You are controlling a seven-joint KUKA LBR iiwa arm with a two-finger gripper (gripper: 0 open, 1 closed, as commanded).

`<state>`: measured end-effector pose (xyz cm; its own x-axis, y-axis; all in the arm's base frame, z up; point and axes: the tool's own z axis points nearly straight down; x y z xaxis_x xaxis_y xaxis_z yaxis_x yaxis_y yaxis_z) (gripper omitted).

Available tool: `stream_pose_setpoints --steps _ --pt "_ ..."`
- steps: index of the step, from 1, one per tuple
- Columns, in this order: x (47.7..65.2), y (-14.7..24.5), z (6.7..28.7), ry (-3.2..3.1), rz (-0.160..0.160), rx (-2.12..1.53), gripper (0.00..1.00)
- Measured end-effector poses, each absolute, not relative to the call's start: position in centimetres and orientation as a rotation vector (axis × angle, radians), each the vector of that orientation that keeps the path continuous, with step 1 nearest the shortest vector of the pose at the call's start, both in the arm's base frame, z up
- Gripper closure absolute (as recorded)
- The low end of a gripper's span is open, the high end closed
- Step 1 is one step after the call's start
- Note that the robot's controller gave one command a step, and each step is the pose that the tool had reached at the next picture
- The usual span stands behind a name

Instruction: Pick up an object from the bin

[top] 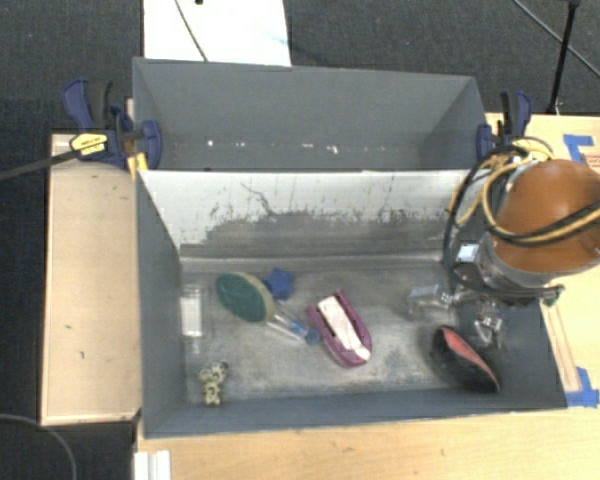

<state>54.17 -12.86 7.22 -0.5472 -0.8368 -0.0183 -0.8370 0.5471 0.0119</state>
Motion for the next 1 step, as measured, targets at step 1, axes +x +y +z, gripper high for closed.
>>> stream_pose_setpoints --steps 1 --pt "50.12 -11.17 7.20 2.553 -0.003 -1.815 0.00"
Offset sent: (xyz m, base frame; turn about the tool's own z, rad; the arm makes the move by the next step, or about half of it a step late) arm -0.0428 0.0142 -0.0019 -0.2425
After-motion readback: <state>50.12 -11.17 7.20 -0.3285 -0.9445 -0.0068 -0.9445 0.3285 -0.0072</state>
